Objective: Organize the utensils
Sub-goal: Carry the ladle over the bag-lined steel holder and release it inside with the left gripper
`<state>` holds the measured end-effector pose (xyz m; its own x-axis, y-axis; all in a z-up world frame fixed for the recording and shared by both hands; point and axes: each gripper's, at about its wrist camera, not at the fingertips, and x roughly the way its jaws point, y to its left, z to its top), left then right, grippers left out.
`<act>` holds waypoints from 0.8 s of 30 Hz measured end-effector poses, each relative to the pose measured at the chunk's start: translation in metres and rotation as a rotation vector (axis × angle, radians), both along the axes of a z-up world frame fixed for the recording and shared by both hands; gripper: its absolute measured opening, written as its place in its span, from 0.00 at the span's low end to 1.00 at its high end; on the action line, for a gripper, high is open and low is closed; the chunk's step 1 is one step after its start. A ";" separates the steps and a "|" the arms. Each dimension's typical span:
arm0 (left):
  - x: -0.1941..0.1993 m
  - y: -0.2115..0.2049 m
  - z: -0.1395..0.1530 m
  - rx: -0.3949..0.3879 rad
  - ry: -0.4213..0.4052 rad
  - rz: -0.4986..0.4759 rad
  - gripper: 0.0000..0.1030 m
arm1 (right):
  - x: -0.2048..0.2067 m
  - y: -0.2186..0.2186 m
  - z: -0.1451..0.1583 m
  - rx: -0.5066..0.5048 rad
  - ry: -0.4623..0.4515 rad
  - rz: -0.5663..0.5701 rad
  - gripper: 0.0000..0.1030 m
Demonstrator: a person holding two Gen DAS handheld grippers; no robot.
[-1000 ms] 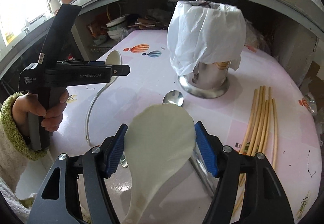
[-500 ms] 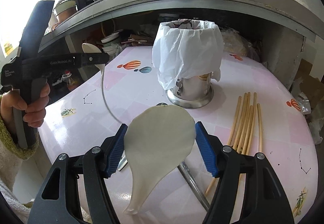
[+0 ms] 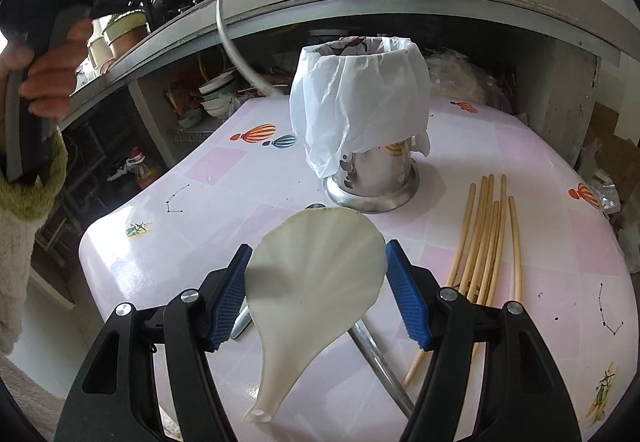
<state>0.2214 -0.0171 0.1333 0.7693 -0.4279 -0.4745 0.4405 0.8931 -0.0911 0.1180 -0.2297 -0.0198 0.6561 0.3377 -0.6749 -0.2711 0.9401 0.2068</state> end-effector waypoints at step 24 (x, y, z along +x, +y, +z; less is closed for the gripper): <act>0.122 -0.120 -0.066 0.289 0.063 -0.005 0.54 | 0.003 -0.023 0.011 0.093 -0.007 -0.019 0.63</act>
